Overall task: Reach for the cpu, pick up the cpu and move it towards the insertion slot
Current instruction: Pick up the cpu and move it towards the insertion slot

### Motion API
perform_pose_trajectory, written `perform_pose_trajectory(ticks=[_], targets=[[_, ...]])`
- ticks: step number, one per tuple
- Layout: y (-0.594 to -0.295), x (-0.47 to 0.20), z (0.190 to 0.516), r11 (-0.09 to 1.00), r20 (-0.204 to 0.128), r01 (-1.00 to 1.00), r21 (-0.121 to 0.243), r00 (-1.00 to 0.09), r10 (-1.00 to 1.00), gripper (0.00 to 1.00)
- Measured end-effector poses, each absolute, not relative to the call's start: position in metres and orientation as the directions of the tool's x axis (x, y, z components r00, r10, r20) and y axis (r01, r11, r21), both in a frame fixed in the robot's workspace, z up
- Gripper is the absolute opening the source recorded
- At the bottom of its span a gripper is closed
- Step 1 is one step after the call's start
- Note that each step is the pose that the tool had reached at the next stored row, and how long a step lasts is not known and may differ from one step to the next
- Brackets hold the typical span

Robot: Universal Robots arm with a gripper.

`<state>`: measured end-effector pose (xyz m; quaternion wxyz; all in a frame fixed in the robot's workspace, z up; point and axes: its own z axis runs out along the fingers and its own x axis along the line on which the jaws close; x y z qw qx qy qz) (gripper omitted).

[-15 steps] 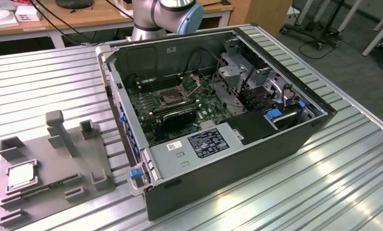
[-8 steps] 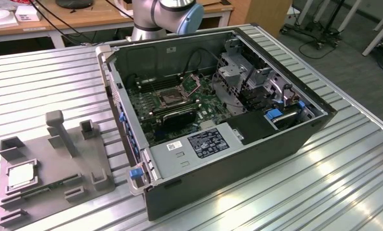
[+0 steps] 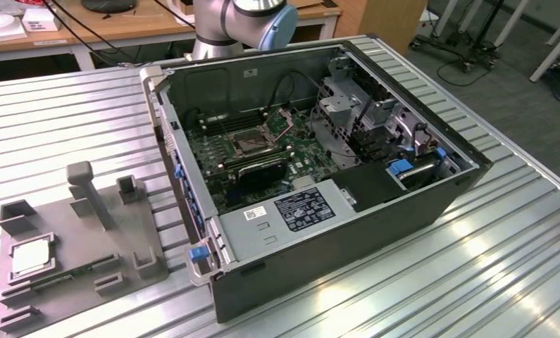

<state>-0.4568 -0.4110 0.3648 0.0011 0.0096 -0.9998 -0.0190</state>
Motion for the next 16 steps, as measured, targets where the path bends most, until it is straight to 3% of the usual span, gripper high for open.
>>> perform_pose_trajectory(ticks=[1, 2, 3, 8, 9, 16], targets=[[-0.411, -0.4568, 0.3648, 0.999, 0.002, -0.019, 0.038, -1.0, -0.019, 0.2], [-0.411, -0.4568, 0.3648, 0.999, 0.002, -0.019, 0.038, -1.0, -0.019, 0.2], [-0.411, -0.4568, 0.3648, 0.999, 0.002, -0.019, 0.038, -1.0, -0.019, 0.27], [-0.411, -0.4568, 0.3648, 0.999, 0.002, -0.019, 0.038, -1.0, -0.019, 0.28], [-0.411, -0.4568, 0.3648, 0.999, 0.002, -0.019, 0.038, -1.0, -0.019, 0.34], [-0.411, -0.4568, 0.3648, 0.999, 0.002, -0.019, 0.038, -1.0, -0.019, 0.35]])
